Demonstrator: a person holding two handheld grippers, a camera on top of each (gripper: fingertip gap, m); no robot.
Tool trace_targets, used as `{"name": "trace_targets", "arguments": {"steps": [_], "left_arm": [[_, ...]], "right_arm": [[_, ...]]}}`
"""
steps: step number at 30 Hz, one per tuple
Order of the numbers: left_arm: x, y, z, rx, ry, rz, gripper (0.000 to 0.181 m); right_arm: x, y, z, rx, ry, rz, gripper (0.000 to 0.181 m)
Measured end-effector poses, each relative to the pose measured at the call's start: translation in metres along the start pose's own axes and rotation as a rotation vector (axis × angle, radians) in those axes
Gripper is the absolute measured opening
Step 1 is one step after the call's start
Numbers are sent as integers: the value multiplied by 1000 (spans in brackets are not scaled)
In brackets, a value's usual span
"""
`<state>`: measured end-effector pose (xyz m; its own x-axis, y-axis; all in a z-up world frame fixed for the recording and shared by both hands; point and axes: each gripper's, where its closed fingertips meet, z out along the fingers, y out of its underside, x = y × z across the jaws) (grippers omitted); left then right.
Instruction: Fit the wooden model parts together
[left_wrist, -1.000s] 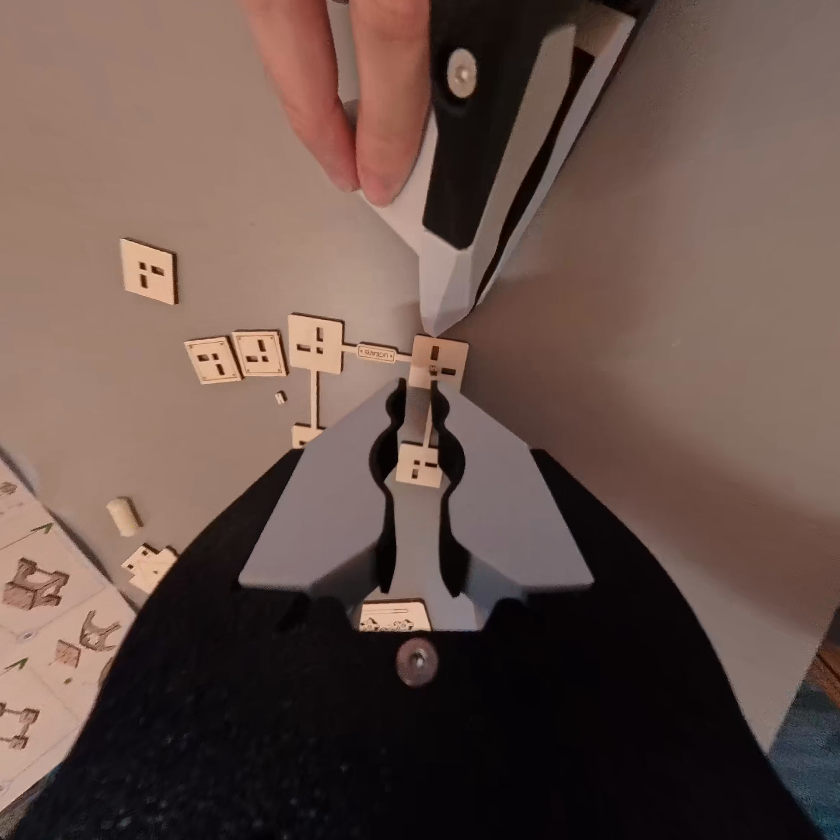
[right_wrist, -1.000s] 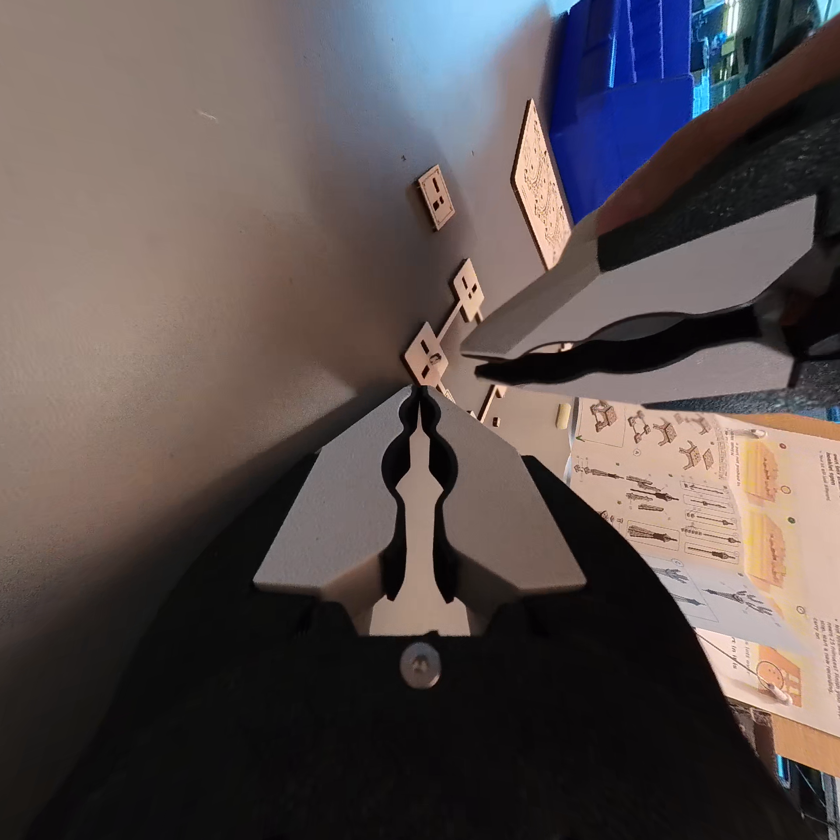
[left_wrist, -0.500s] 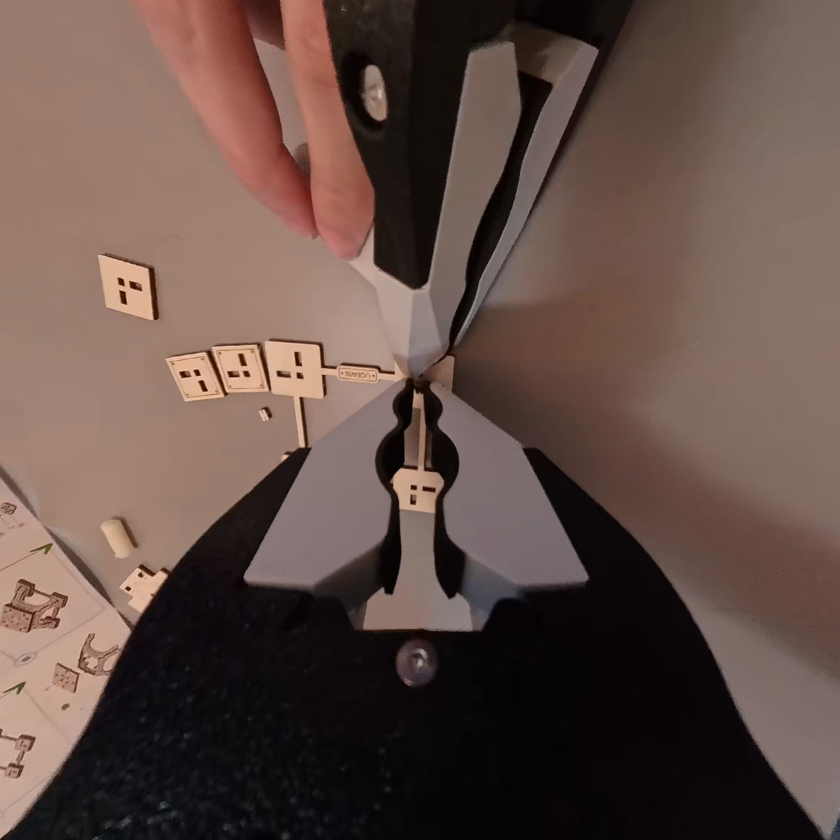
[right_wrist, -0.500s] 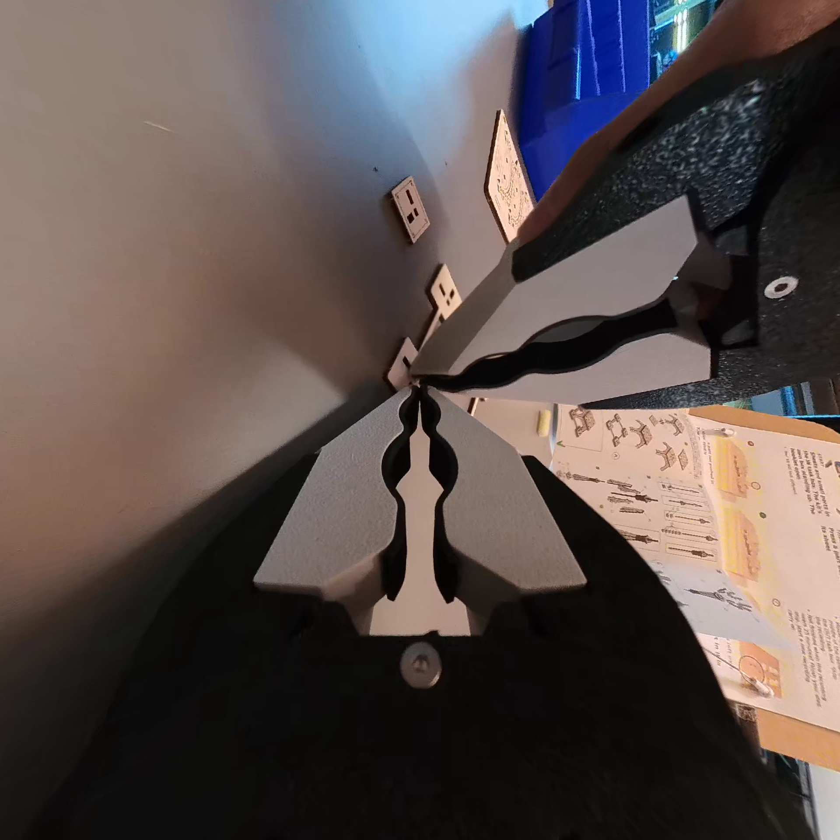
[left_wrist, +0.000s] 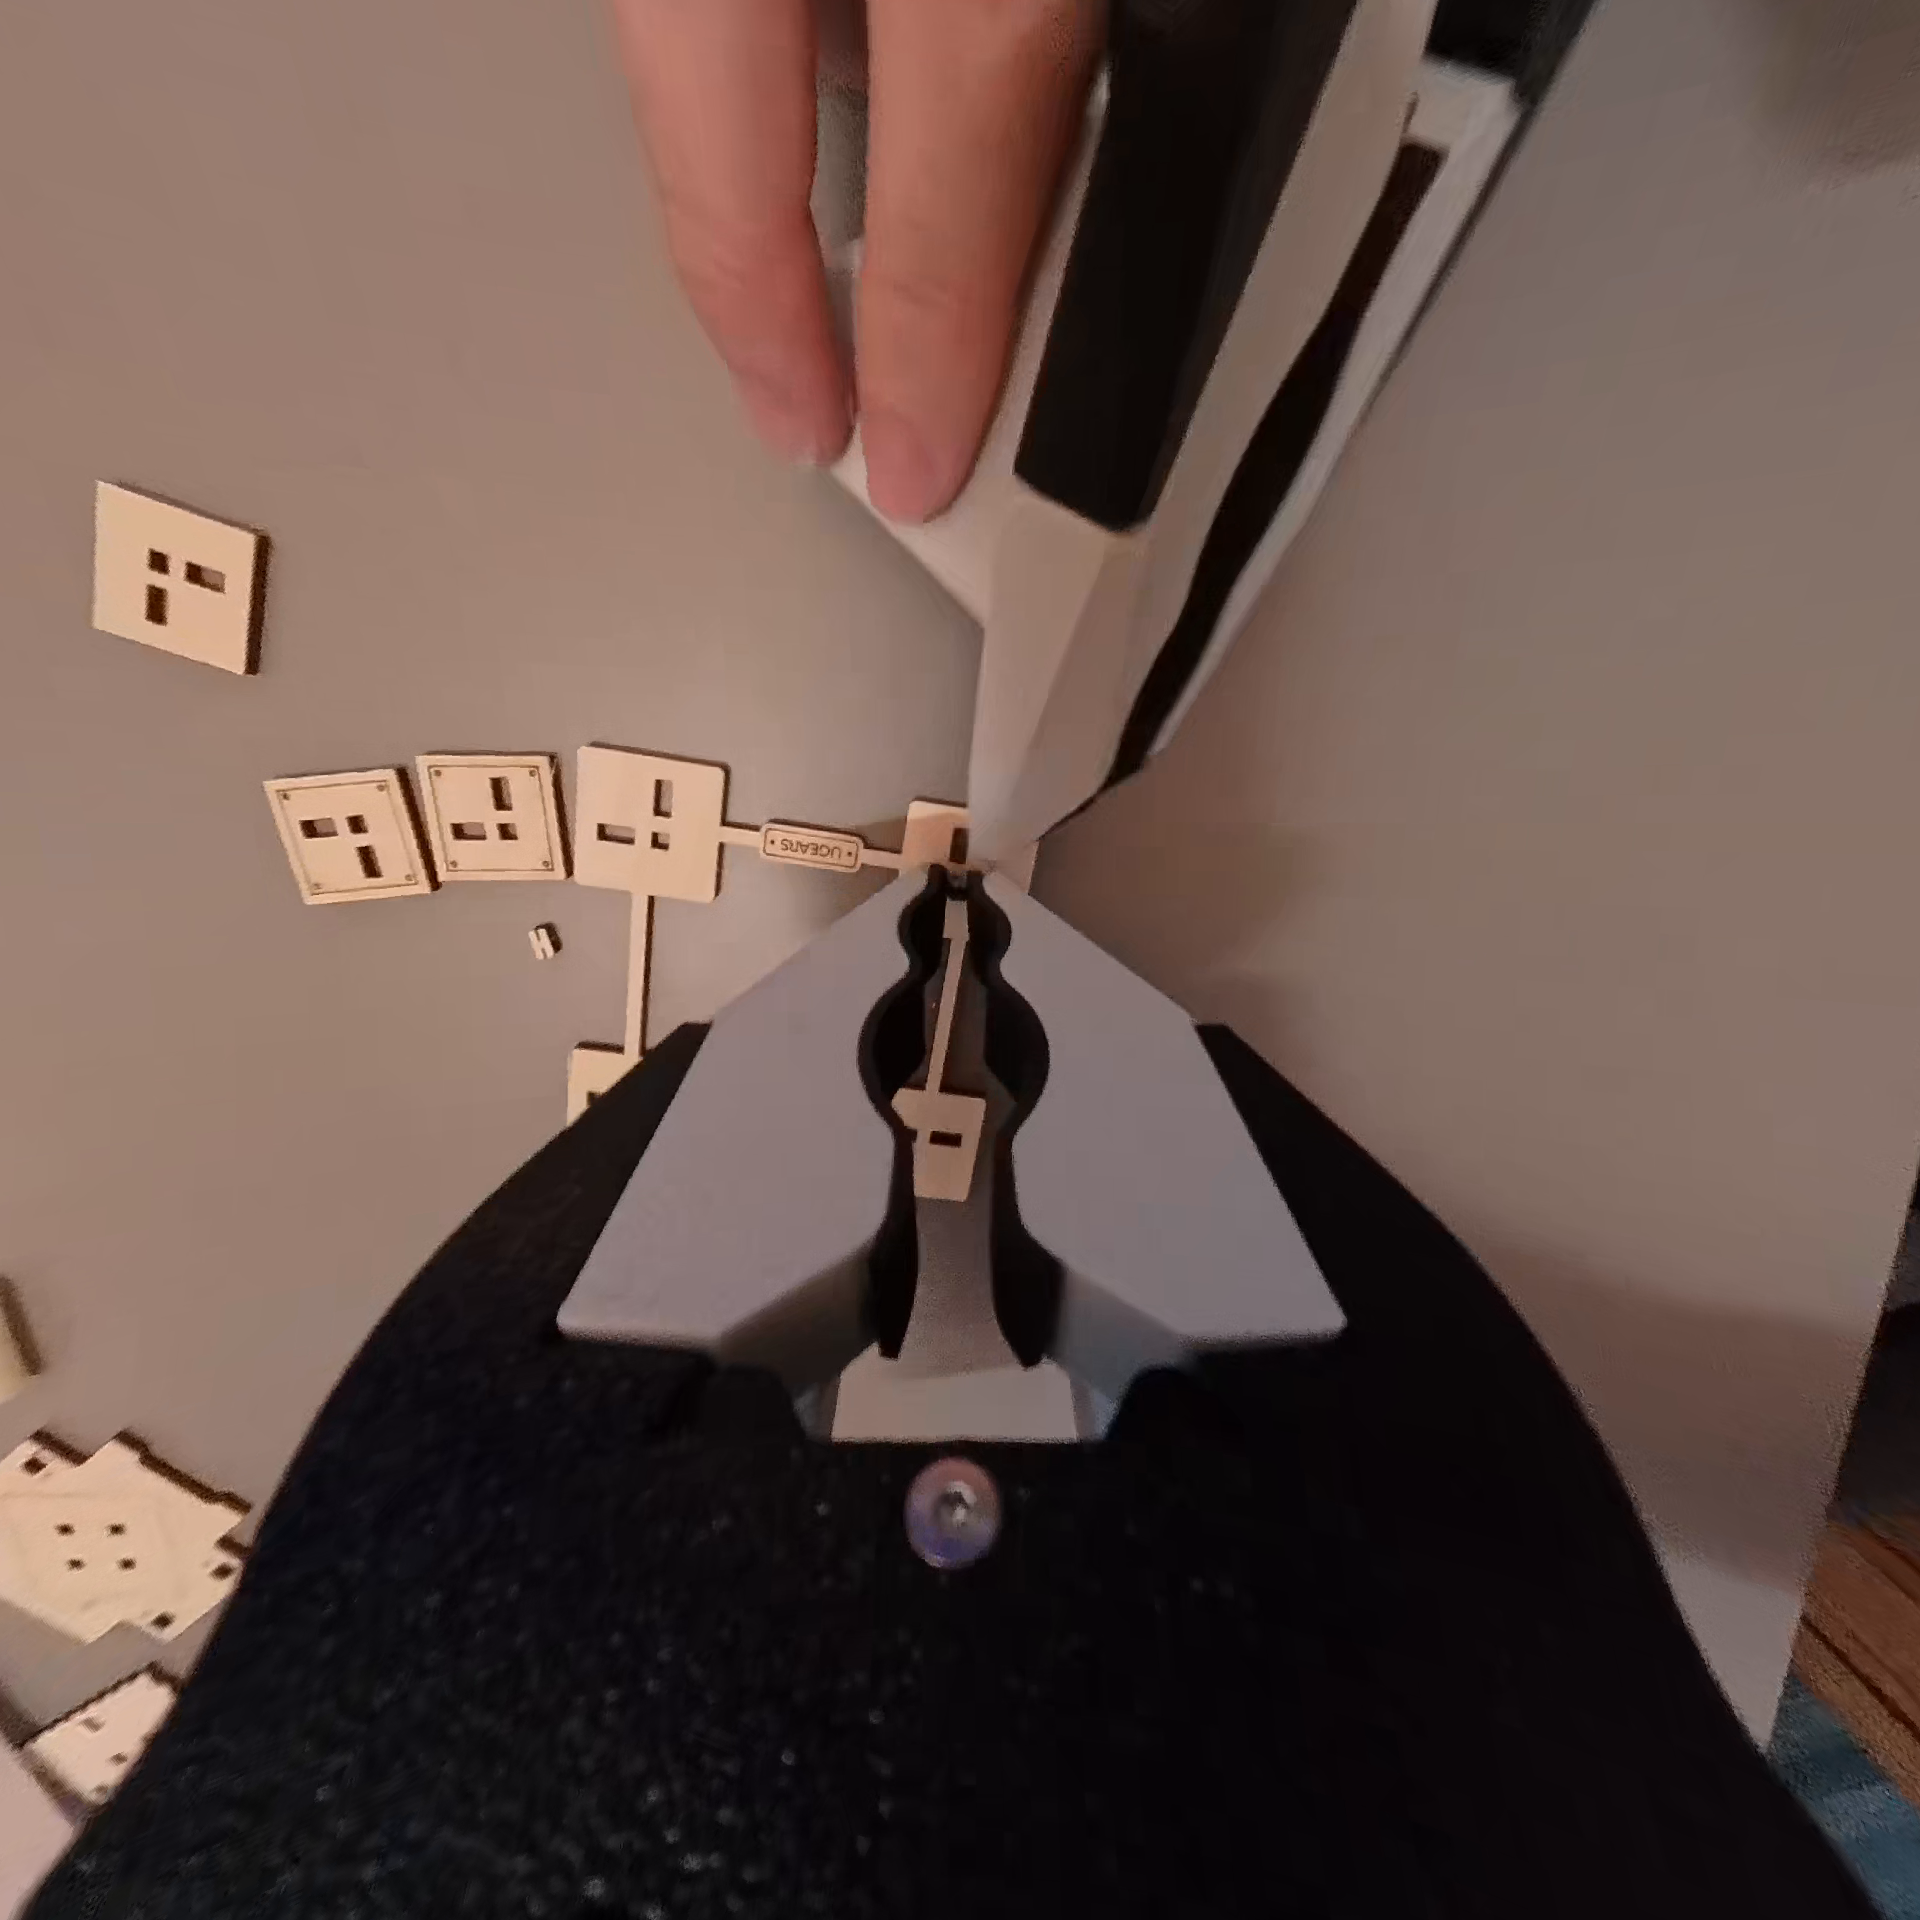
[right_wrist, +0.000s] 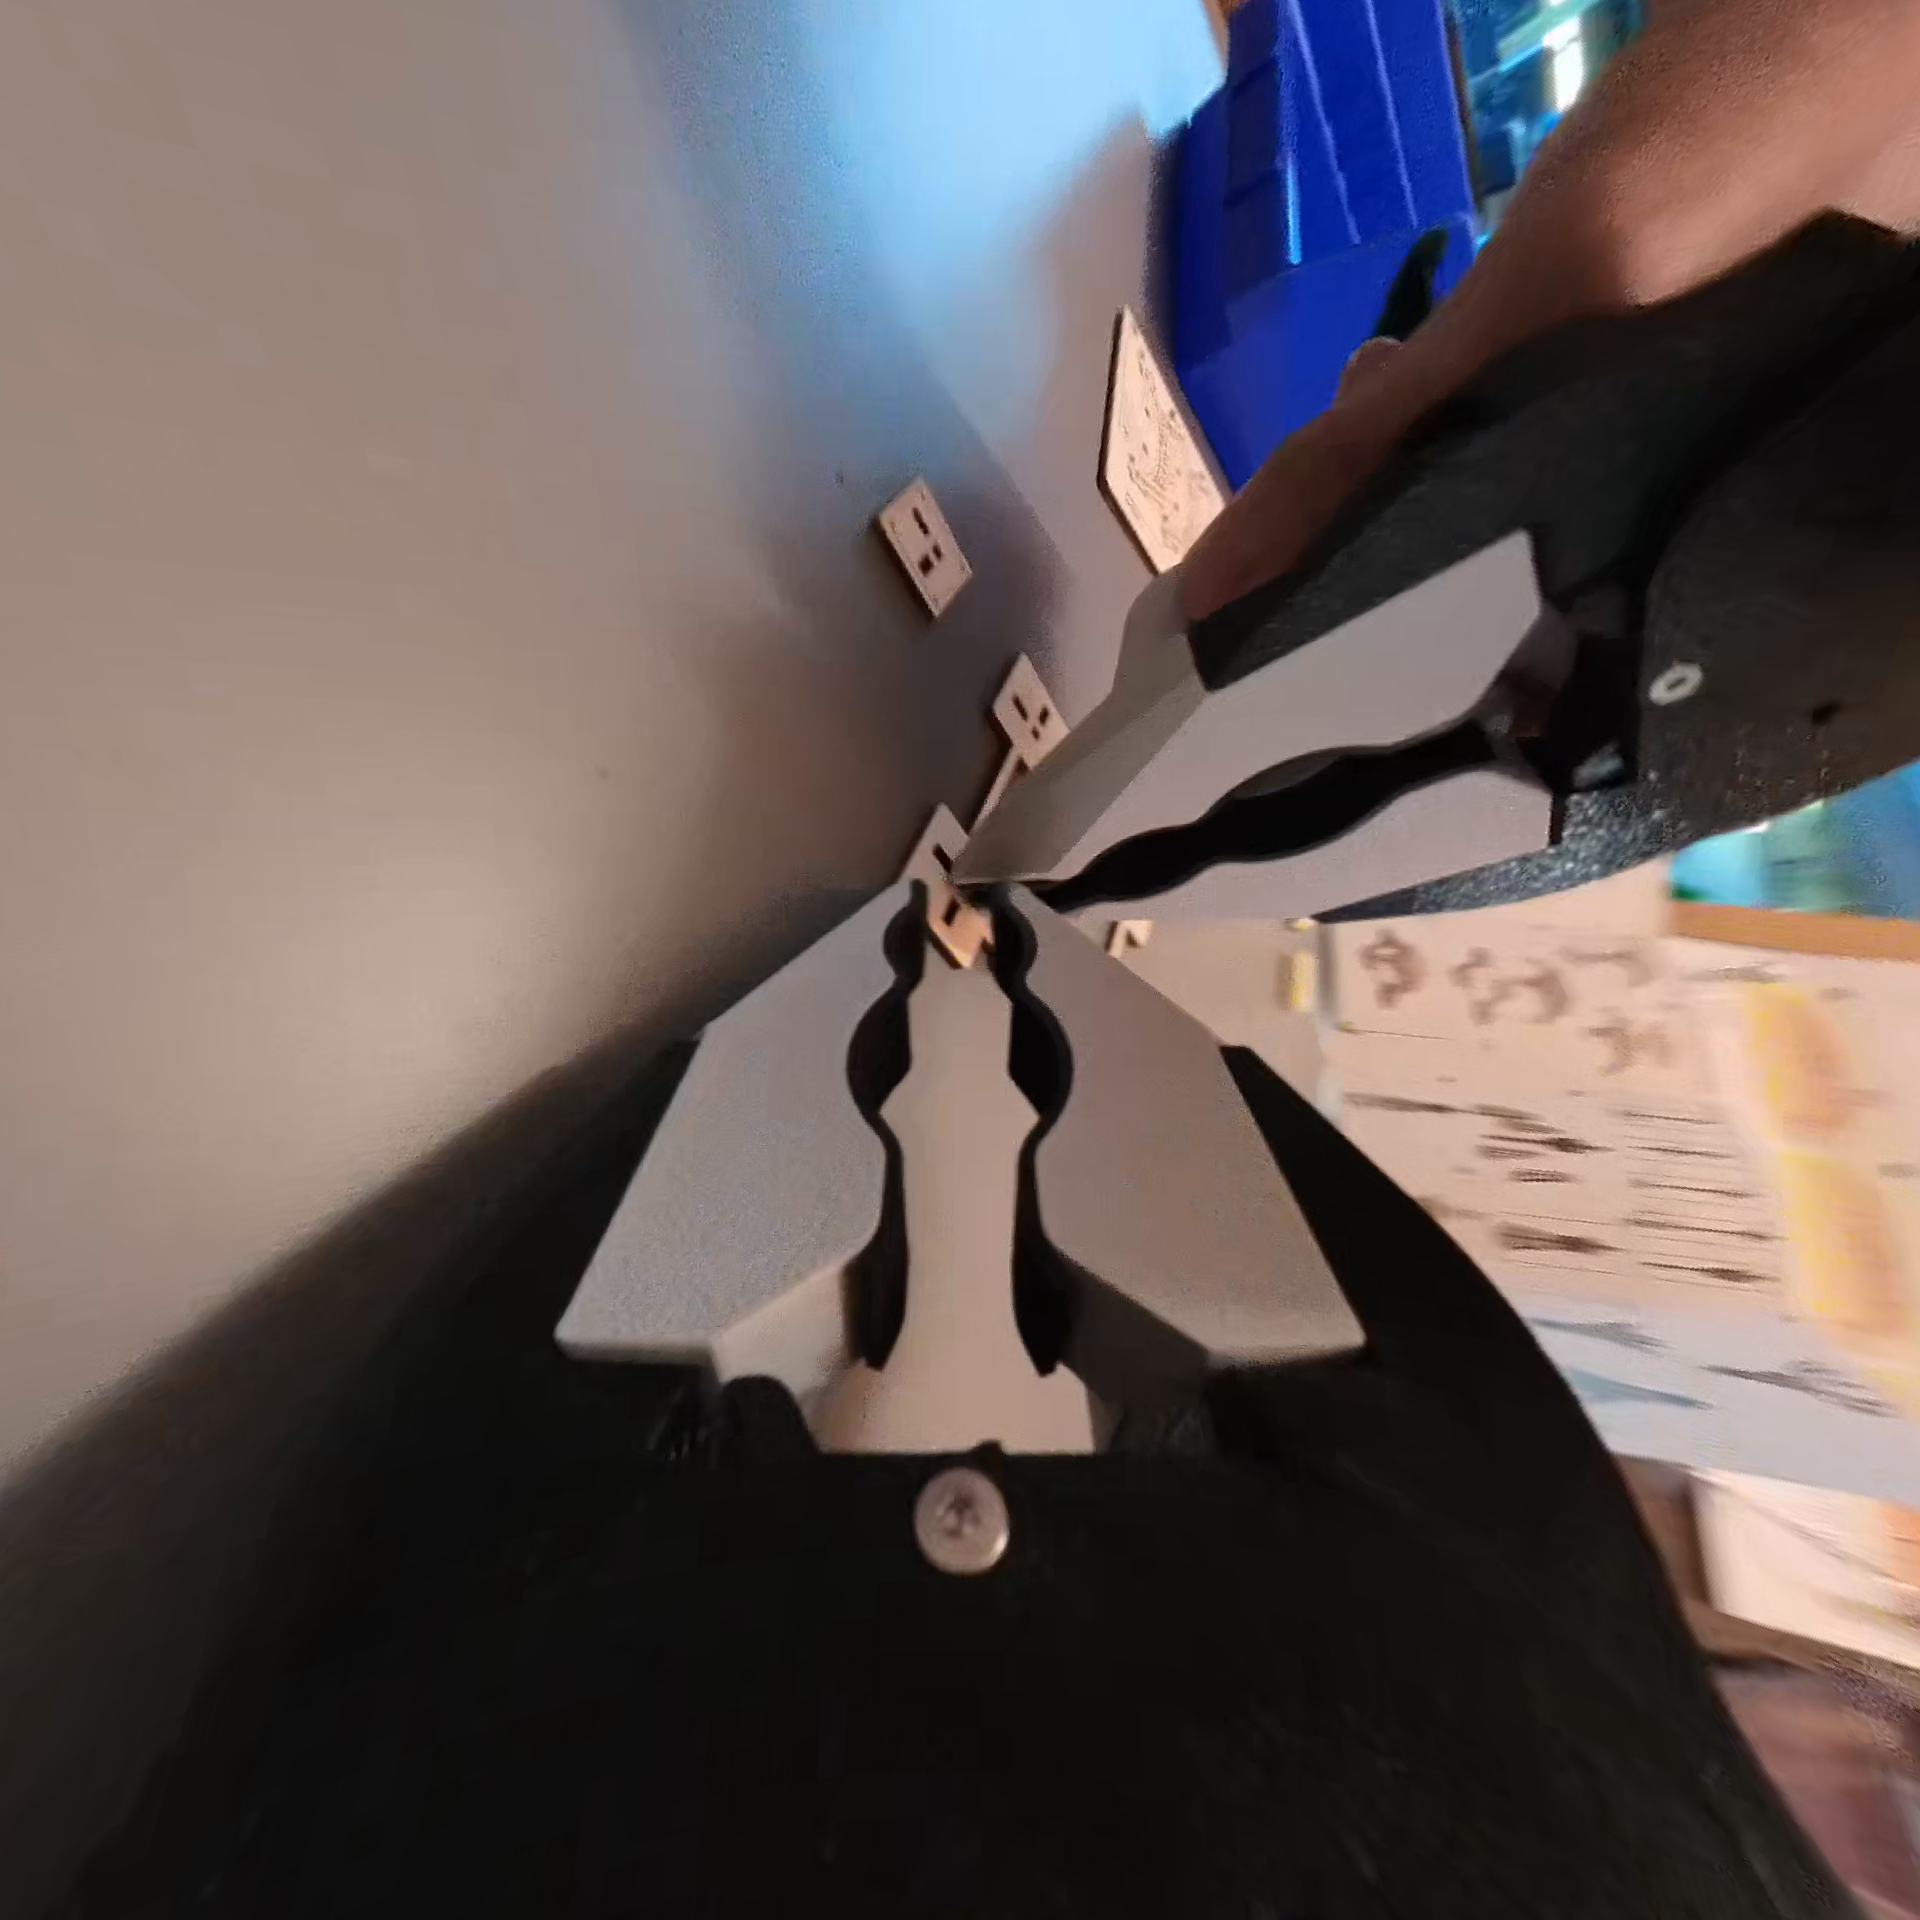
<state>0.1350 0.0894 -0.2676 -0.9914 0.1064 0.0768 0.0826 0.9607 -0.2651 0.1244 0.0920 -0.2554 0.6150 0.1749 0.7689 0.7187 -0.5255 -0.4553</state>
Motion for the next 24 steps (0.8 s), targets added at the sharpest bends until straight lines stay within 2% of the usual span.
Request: {"name": "trace_targets", "arguments": {"steps": [3,6,12,13,15,24], "left_arm": [[0,0,0,16,34,-18,1],[0,0,-1,34,60,-29,0],[0,-1,-1,63,94,-55,0],[0,-1,-1,62,96,-54,0],[0,-1,-1,58,96,-48,0],[-1,0,-1,37,84,-27,0]], "right_arm": [[-8,-13,-11,104,-151,276,17],[-9,-12,-16,93,-190,344,25],[-10,-15,-8,16,-188,226,31],[-12,-16,-6,7,-196,200,27],[-22,-14,-6,-28,-254,152,0],[-9,-3,1,-67,-75,111,1]]}}
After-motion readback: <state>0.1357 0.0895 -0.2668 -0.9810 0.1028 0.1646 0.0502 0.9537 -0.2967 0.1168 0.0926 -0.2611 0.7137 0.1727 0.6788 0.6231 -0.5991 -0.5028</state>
